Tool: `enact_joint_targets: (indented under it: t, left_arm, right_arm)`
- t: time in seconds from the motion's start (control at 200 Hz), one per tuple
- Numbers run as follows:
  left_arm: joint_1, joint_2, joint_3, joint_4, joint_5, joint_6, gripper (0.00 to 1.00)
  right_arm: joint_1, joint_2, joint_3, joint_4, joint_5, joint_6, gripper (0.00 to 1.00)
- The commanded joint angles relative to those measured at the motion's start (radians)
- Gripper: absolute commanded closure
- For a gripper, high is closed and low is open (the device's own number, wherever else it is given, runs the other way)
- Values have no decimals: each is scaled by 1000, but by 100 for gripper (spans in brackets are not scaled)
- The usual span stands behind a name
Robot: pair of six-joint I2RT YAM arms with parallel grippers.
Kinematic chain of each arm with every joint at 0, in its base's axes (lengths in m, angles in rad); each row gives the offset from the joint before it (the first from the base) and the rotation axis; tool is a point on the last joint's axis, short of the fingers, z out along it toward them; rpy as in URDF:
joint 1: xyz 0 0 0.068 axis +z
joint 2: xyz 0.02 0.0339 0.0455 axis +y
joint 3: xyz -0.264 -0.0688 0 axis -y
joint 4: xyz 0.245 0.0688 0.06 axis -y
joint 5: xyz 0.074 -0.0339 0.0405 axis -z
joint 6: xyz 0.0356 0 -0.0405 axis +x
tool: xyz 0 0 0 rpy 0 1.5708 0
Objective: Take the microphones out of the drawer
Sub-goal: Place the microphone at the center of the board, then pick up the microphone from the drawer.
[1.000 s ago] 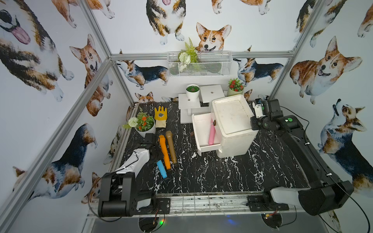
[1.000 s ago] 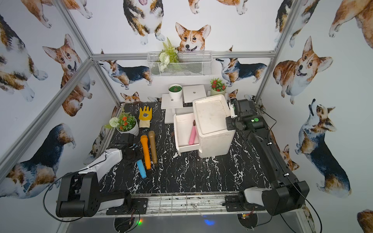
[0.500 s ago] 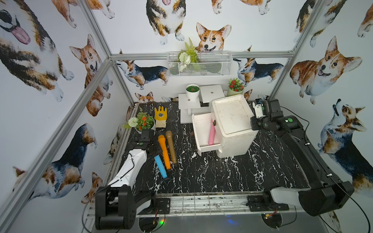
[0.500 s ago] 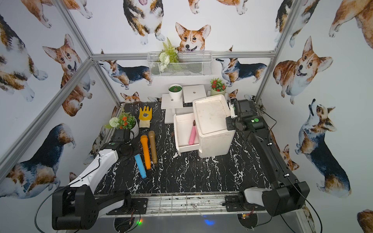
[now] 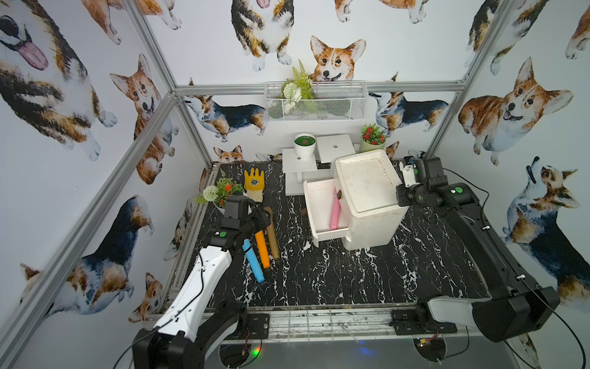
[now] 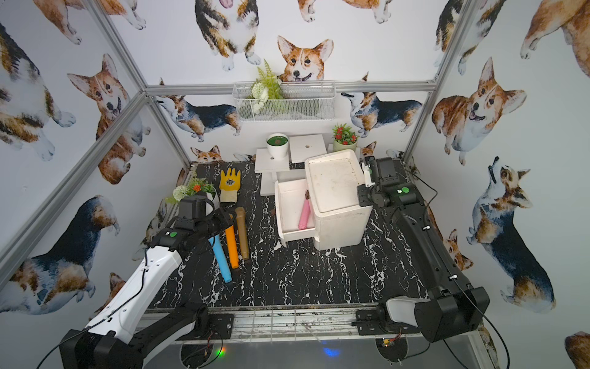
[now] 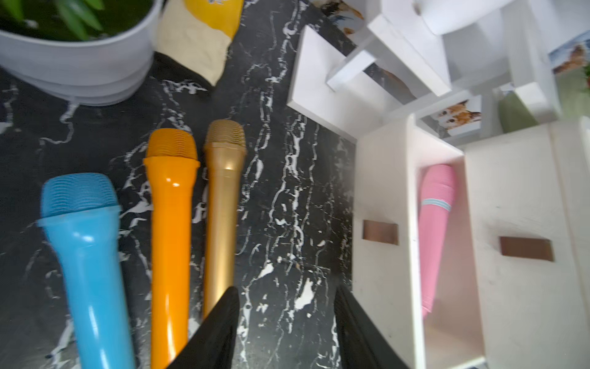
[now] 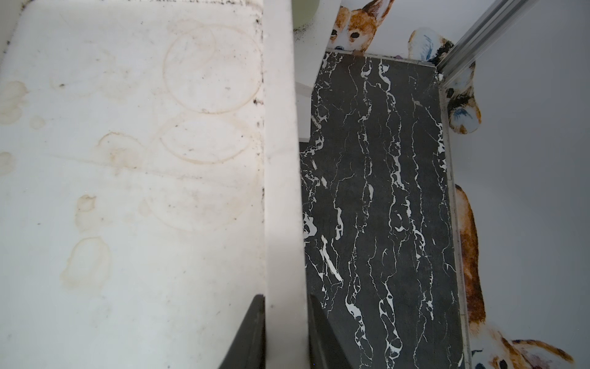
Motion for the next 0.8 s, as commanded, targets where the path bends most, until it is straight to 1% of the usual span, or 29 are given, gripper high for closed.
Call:
enact_joint_targets:
  t: [0.0,0.115,0.25,0.335,0.641,0.791]
  left_arm:
    - [-64,44,42,98,4,-19,48]
    - [-143,131,120,94,8,26,49]
    - [-237,256,239,47,-13,100,49]
    - [-279,334,319,14,-18,140,48]
    - [-384,578,542,-77,-13,226,48]
    - [-417,685,645,-153,-26,279,48]
  right_arm:
    - [5,17,-16,-164,-7,-5,76]
    - [7,15,-16,-165,-7,-7,76]
    - [6,14,-18,-163,-7,-7,76]
    - [8,13,-19,-163,-8,-7,76]
    - [10,6,-23,-162,-11,-8,76]
    - [13,5,-24,-160,-10,-10,76]
